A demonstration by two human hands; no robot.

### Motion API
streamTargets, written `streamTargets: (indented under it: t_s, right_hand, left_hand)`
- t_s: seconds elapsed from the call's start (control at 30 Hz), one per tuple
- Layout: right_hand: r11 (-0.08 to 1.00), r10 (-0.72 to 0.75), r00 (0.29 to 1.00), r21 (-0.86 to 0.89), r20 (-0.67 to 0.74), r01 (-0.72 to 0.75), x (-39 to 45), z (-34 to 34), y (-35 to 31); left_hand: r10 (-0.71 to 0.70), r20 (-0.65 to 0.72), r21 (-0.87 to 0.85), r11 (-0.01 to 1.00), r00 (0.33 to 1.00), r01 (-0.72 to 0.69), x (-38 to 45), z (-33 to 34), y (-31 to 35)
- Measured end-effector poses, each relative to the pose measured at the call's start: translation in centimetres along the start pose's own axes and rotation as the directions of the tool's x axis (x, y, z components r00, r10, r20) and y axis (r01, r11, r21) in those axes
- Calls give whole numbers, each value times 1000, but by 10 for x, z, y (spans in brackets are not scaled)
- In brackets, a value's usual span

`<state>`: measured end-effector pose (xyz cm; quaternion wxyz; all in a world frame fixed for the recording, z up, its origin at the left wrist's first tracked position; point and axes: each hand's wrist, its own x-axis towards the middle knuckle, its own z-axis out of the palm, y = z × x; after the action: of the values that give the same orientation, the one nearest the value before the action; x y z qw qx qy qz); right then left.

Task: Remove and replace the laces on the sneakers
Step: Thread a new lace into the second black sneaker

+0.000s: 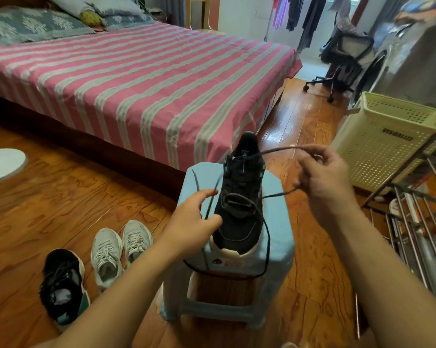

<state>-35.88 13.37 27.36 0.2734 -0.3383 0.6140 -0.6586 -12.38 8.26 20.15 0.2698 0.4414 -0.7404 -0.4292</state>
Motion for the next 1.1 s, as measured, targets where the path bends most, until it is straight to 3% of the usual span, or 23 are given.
streamTargets:
  t_s: [0.07, 0.13, 0.2, 0.27, 0.37, 0.43, 0.47, 0.53, 0.67, 0.77, 0.87, 1.0, 1.1]
  right_hand:
    - [909, 15, 998, -417, 57, 10, 5, -22, 4]
    - [630, 233, 951, -777, 201, 10, 4, -41, 13]
    - [386, 491, 843, -923, 221, 18, 0, -55, 21]
    - [312, 567, 811, -949, 144, -49, -1, -62, 22]
    - [342, 464, 884, -932, 58, -118, 4, -58, 29]
    - [493, 217, 960, -868, 175, 47, 4, -42, 32]
    - [566, 62, 959, -802, 276, 194, 1, -33, 33]
    - [572, -156, 867, -673, 473, 470, -10, -10, 31]
    - [366, -278, 649, -547, 708, 753, -31, 21, 44]
    - [396, -300, 613, -489, 731, 777, -35, 21, 40]
    - [510, -309, 698, -507, 646, 695, -34, 11, 25]
    - [527, -17, 846, -714, 534, 461, -26, -18, 13]
    - [522, 232, 855, -801, 464, 293, -19, -39, 7]
  left_hand:
    - [12, -73, -137, 990, 997, -22, 1, -5, 0]
    - [45, -146, -185, 980, 988, -72, 1, -6, 1]
    - [70, -155, -136, 986, 985, -91, -3, -3, 5]
    - [73, -123, -73, 994, 990, -82, -4, 3, 5]
    - [72, -111, 50, 996, 991, -67, 0, 17, 3]
    - [49, -131, 131, 991, 990, -32, 2, 25, 3]
    - [38, -158, 131, 991, 987, -17, 3, 27, 5]
    - [46, -212, 112, 993, 976, -23, 5, 28, 6]
    - [262, -182, 122, 962, 948, -242, 4, 16, 14]
    - [382, -151, 159, 920, 912, -359, 1, 9, 16]
    - [413, -113, 289, 884, 904, -368, 6, 8, 11]
    - [402, -66, 288, 884, 913, -368, 11, 6, 11]
    - [392, -46, 258, 893, 919, -368, 12, 7, 13]
